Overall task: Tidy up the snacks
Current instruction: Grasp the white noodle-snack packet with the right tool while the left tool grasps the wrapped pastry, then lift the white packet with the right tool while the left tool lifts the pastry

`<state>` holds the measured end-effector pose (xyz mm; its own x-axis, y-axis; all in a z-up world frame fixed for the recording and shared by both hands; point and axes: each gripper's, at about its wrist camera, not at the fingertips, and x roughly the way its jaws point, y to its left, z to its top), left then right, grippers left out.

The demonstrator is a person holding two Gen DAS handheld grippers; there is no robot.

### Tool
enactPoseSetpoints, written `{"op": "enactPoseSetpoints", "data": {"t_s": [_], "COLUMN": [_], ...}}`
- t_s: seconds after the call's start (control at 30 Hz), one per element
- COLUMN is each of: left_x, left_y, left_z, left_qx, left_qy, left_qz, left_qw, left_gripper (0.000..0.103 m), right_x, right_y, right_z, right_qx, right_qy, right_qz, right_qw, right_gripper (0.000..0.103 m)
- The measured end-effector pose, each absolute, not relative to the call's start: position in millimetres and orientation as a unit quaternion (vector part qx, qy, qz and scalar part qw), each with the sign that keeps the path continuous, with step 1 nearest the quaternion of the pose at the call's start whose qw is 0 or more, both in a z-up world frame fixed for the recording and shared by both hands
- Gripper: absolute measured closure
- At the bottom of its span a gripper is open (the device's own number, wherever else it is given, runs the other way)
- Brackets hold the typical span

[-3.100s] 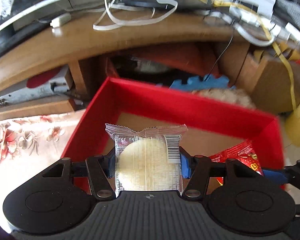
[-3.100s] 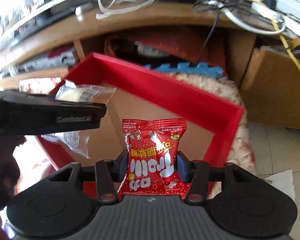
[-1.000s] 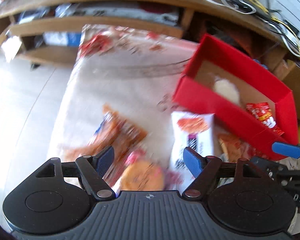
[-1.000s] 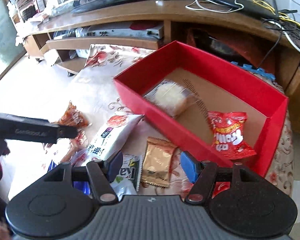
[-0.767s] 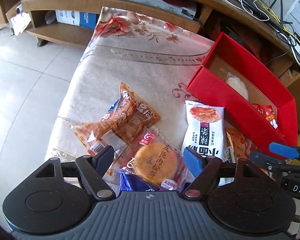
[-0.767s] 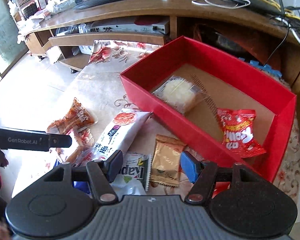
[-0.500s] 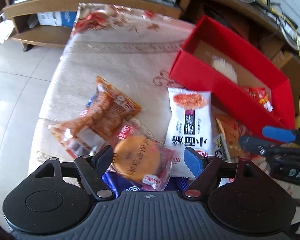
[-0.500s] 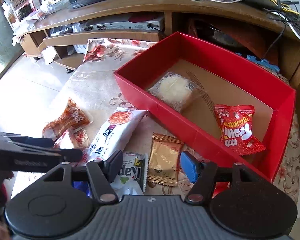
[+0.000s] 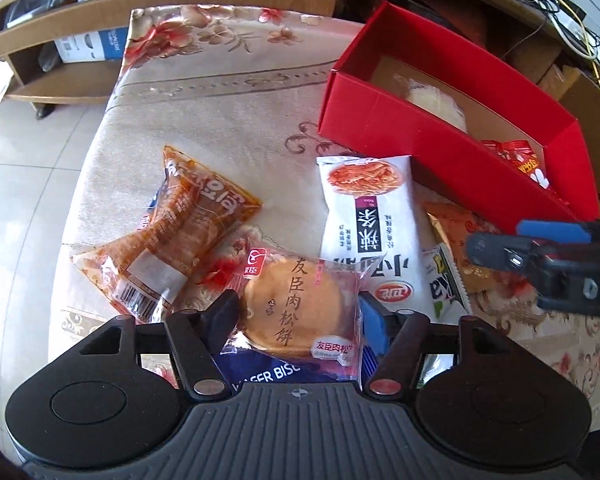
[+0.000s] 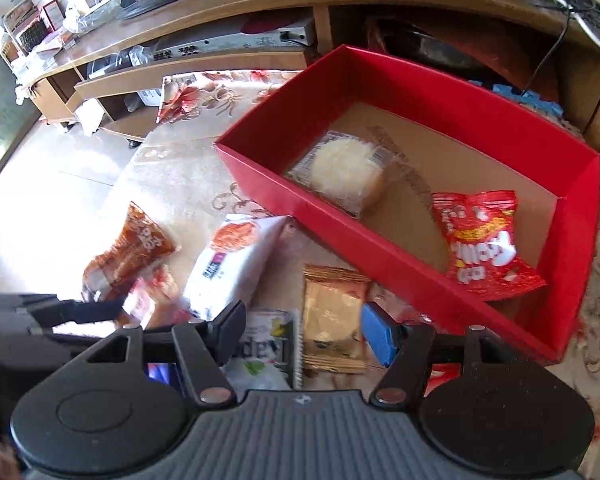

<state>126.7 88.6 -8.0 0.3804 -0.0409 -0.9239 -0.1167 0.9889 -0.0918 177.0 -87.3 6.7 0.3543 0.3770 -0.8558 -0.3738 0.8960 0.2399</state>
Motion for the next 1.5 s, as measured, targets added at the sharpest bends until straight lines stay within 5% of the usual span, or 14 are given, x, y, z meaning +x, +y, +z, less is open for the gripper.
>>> {"op": "enactPoseSetpoints", "data": {"t_s": [0.6, 0.77, 1.5], "left_x": [108, 108, 106], "left_y": [88, 89, 69], "left_z": [-4, -3, 8], "left_qx": [-0.08, -0.079, -0.067], "left_qy": [0.555, 0.557, 0.544], "left_qz": [-0.021, -0.026, -0.045], "left_qw": [0.827, 0.826, 0.835], "left_gripper": [0.035, 0.034, 0.048], "right_x": [207, 197, 147], "right_y": [9, -2, -114], "right_z": [-32, -36, 16], "right_qx": [-0.041, -0.079, 0.004], "right_qy": [0.581, 0.574, 0.526], "right_qz": [0.207, 0.217, 0.236], "right_qw": [0.786, 0.785, 0.817], "right_gripper": [0.035, 0.054, 0.057]}}
